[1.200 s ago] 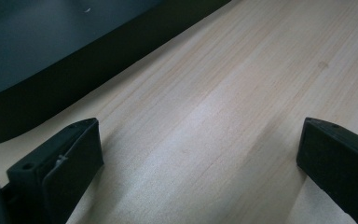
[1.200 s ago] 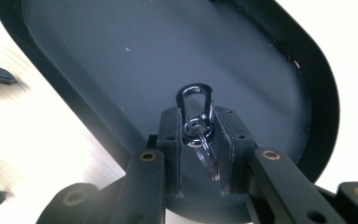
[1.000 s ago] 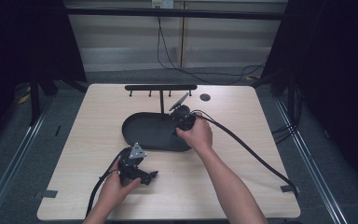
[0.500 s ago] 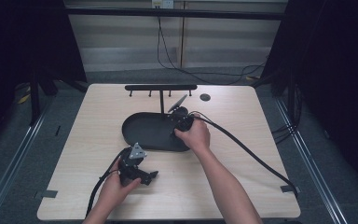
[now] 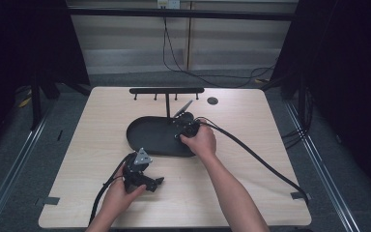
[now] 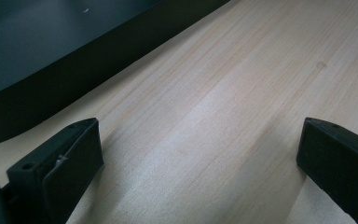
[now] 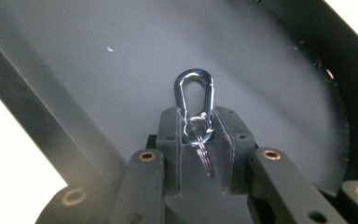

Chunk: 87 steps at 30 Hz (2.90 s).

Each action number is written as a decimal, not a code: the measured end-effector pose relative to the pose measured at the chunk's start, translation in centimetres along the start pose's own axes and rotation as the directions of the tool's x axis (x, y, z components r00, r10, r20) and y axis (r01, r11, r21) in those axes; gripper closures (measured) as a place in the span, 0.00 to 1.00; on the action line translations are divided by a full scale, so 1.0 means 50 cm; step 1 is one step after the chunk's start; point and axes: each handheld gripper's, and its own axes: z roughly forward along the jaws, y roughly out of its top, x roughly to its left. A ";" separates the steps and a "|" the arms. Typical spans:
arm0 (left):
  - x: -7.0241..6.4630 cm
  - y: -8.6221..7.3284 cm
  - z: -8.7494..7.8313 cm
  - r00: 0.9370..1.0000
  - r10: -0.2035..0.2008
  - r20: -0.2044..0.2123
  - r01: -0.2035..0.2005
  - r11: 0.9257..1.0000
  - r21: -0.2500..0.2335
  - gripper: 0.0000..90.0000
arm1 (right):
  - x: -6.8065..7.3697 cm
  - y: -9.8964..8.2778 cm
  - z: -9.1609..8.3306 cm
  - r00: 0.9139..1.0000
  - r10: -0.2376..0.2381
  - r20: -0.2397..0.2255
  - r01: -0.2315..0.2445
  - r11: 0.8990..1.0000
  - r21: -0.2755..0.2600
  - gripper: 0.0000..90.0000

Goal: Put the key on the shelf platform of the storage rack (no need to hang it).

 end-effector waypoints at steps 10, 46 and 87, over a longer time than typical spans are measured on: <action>-0.001 0.000 -0.001 1.000 0.002 -0.003 -0.002 1.000 0.006 0.00 | -0.004 0.001 0.008 1.000 -0.010 0.006 0.010 1.000 0.013 0.80; -0.002 0.000 -0.001 1.000 0.000 -0.004 0.000 1.000 0.003 0.00 | -0.020 -0.018 -0.033 1.000 0.023 0.008 -0.023 1.000 -0.008 0.44; -0.001 0.000 -0.002 1.000 0.005 -0.001 -0.005 1.000 0.013 0.00 | -0.046 -0.110 -0.133 1.000 -0.010 -0.012 0.009 0.999 -0.045 0.30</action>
